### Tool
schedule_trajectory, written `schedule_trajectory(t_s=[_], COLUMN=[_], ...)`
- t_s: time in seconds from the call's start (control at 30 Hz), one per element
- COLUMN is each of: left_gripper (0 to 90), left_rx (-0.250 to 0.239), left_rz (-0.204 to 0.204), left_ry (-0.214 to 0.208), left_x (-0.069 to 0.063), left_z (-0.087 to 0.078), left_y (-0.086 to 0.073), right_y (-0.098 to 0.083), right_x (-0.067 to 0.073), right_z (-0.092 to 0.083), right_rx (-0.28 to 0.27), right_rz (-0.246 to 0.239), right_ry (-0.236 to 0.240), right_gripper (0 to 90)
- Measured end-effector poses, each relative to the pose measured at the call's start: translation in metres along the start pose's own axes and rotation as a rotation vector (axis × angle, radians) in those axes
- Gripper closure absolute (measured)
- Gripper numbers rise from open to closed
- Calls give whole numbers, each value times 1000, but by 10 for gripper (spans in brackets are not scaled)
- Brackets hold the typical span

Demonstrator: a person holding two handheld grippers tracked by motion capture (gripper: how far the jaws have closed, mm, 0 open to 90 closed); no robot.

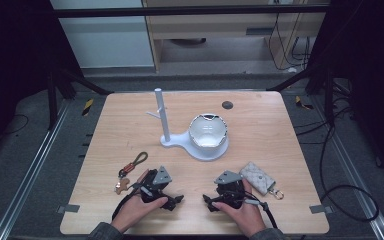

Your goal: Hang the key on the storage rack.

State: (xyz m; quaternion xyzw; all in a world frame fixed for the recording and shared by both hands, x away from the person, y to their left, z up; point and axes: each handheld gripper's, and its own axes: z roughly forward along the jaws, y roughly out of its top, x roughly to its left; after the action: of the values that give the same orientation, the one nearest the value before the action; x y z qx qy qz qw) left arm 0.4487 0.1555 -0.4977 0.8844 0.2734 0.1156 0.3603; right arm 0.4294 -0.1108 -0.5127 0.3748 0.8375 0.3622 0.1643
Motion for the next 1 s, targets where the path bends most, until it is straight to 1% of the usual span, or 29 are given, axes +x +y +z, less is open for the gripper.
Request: schedule_trajectory(t_s=[0.03,0.07,0.17,0.2,0.27,0.3,0.37,0.4,0.47,0.57,0.6,0.63,0.67,0.77,0.83,0.87,0.9,0.93,0.97,1.0], left_gripper=[43,43,34,36,37,39,41,44,48,61,59,58,58,58,51,51,49,48,49,49], left_rx=[7,3,5,11,10,16,27,24,27,33,35,35,41,46,58,76,76,110,110,126], left_rz=[0,-4,-3,7,8,21,23,17,10,-3,-10,-10,-13,-18,-29,-30,-30,-31,-31,-22], left_ry=[6,11,13,16,19,18,19,26,33,33,43,43,57,62,65,73,73,83,83,82], left_x=[1,2,3,5,6,7,9,10,12,16,19,19,23,27,31,35,35,39,39,41], left_z=[-2,-3,-7,-12,-14,-17,-21,-25,-28,-36,-40,-40,-44,-47,-50,-52,-52,-52,-52,-53], left_y=[0,0,-1,-2,-3,-3,-4,-6,-6,-5,-4,-4,-3,-3,-3,-3,-3,-2,-2,-2], right_y=[0,0,0,0,0,0,0,0,0,0,-1,-1,-1,-1,-1,-1,-1,-1,-1,-1], right_x=[0,0,0,0,0,0,0,0,-1,-1,-1,-1,-1,-1,-1,-1,-1,-1,-1,-1], right_z=[0,0,0,0,0,0,0,0,0,0,0,0,0,0,0,0,0,0,0,0], right_rx=[0,0,0,0,0,0,0,0,0,0,0,0,-1,-1,-1,-1,-1,0,0,0], right_rz=[0,-2,-1,-1,-2,-2,-1,-2,-4,-4,-7,-7,-6,-6,-6,-6,-6,-7,-7,-6], right_ry=[0,0,0,1,0,0,0,0,-1,1,1,1,2,2,2,1,1,1,1,1], right_gripper=[43,43,42,43,42,43,43,42,43,43,43,43,43,42,43,42,42,42,42,42])
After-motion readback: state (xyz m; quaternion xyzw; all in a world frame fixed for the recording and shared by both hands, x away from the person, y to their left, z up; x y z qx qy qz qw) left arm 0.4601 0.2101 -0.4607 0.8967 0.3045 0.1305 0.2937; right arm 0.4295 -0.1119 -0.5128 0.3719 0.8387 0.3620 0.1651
